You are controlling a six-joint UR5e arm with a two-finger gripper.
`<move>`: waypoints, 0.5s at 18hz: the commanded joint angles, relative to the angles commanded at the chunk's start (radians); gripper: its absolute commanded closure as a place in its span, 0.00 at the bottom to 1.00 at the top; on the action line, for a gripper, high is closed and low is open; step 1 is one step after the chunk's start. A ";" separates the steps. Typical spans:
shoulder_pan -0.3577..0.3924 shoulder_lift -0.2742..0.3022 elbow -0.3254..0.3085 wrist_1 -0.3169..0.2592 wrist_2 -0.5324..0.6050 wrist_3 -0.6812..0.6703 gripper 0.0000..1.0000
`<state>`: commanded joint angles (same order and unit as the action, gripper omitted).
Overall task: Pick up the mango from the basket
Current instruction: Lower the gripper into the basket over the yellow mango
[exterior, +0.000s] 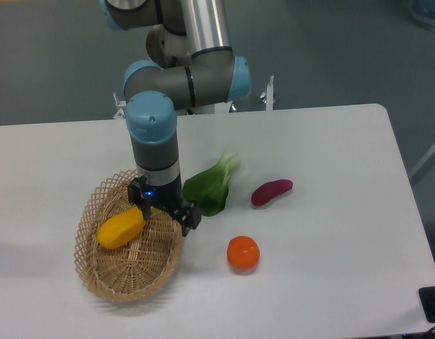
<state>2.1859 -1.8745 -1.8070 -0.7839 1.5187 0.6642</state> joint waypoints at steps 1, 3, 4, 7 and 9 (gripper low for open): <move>0.000 0.005 -0.002 0.000 0.002 0.000 0.00; 0.000 0.011 -0.017 0.003 -0.002 0.000 0.00; 0.003 0.012 -0.017 0.002 -0.005 0.002 0.00; 0.002 0.017 -0.018 0.000 0.001 0.000 0.00; -0.005 0.023 -0.025 -0.002 0.001 -0.002 0.00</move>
<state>2.1814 -1.8515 -1.8315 -0.7854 1.5201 0.6627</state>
